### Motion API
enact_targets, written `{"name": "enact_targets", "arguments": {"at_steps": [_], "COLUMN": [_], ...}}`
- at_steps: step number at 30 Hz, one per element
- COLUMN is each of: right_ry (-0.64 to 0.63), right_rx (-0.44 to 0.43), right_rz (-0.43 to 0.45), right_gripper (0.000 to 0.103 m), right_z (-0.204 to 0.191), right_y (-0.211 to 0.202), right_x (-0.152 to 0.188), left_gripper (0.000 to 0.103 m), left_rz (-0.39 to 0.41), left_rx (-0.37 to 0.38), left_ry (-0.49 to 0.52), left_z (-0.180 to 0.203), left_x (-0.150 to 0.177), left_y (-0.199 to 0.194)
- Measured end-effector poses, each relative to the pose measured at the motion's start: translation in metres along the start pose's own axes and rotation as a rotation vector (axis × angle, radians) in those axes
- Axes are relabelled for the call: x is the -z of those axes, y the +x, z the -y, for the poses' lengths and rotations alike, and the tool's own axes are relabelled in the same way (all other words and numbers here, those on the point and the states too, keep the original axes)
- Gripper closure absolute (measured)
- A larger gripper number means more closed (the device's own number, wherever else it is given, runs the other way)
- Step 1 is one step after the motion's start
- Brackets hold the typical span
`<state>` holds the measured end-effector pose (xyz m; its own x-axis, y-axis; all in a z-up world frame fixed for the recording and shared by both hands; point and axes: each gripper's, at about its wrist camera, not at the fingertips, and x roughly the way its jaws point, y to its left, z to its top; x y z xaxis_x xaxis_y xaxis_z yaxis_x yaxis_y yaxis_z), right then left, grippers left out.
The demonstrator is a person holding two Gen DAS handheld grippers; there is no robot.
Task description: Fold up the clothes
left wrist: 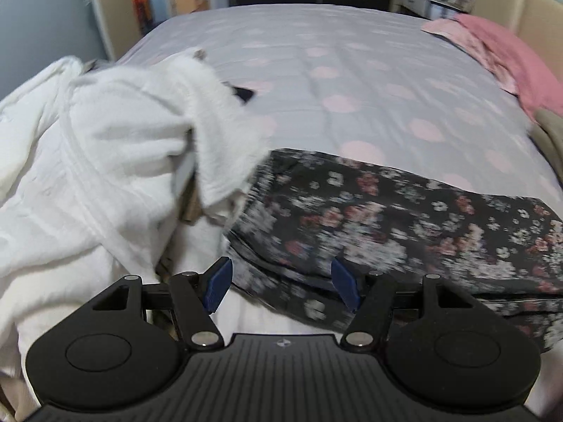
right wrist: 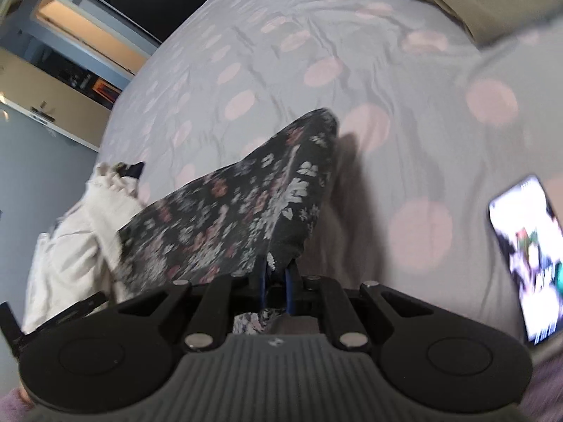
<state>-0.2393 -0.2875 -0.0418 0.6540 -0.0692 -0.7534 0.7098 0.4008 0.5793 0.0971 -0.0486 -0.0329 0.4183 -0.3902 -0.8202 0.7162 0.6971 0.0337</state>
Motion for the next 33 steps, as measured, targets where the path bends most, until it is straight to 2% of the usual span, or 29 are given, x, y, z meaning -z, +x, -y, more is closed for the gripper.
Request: {"name": "enact_targets", "arguments": {"at_steps": [6,14,21,25,30,32,33], "right_ry": [0.064,0.045,0.049,0.018,-0.071,-0.135,-0.179], "right_rx": [-0.004,0.0,0.038,0.037,0.074,0.089,0.097], "right_rz": [-0.11,-0.21,-0.296,-0.33,-0.339,-0.336,-0.34], "right_gripper": [0.092,0.092,0.091,0.087,0.087,0.083,0.075], "right_z": [0.015,0.011,0.024,0.025,0.03,0.029,0.028], "right_y": [-0.012,-0.015,0.007,0.001,-0.016,-0.02,-0.021], "right_x": [0.077,0.134,0.145,0.142,0.136,0.128,0.124], "left_gripper": [0.044,0.044,0.044,0.044,0.044,0.044,0.044], "left_rz": [-0.012,-0.015,-0.046,-0.059,-0.048,-0.05,-0.053], "left_rx": [0.081,0.158,0.215,0.233,0.234,0.25,0.261], "left_ry": [0.111,0.259,0.292,0.272,0.276,0.29,0.303], "left_z": [0.053,0.118,0.148,0.158,0.17,0.177,0.182], "left_x": [0.028,0.077,0.116,0.127,0.133,0.135,0.136], "left_y": [-0.021,-0.049,-0.056,-0.06,-0.069,-0.072,-0.073]}}
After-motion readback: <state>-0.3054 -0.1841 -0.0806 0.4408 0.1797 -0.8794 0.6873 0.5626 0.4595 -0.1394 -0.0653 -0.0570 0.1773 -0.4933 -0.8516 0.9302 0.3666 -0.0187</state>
